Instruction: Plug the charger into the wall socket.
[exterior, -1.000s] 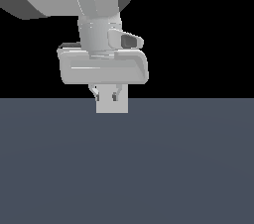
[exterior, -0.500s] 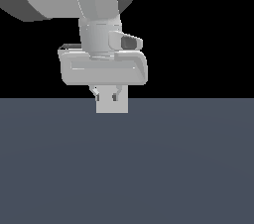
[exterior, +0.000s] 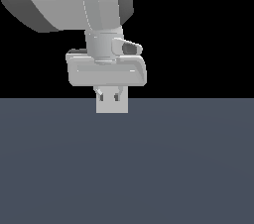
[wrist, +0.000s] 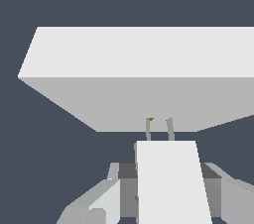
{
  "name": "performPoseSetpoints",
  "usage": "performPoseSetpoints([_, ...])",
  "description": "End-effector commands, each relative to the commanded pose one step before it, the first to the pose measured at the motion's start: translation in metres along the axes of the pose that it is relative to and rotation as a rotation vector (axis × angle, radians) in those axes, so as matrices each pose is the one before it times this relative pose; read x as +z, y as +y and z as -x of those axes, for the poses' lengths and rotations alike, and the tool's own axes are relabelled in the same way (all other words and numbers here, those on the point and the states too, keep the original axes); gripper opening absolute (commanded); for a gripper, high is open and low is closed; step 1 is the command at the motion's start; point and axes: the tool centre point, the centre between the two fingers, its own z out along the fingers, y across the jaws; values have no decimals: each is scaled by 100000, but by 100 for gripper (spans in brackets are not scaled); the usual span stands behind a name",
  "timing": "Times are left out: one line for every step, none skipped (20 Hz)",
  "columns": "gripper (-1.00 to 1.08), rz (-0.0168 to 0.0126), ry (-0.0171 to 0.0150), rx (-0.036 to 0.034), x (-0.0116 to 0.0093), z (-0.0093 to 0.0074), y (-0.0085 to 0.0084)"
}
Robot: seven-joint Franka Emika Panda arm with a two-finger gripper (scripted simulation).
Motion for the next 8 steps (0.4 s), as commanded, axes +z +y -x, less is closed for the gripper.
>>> performPoseSetpoints([-100, -17, 22, -12, 289, -703, -8])
performPoseSetpoints([-100, 0, 0, 0, 84, -192, 1])
performPoseSetpoints([-100, 0, 0, 0, 70, -158, 0])
performPoseSetpoints([-100, 0, 0, 0, 55, -125, 0])
performPoseSetpoints([-100, 0, 0, 0, 41, -93, 0])
performPoseSetpoints([-100, 0, 0, 0, 27, -60, -1])
performPoseSetpoints([-100, 22, 31, -30, -6, -31, -17])
performPoseSetpoints([-100, 0, 0, 0, 0, 1, -1])
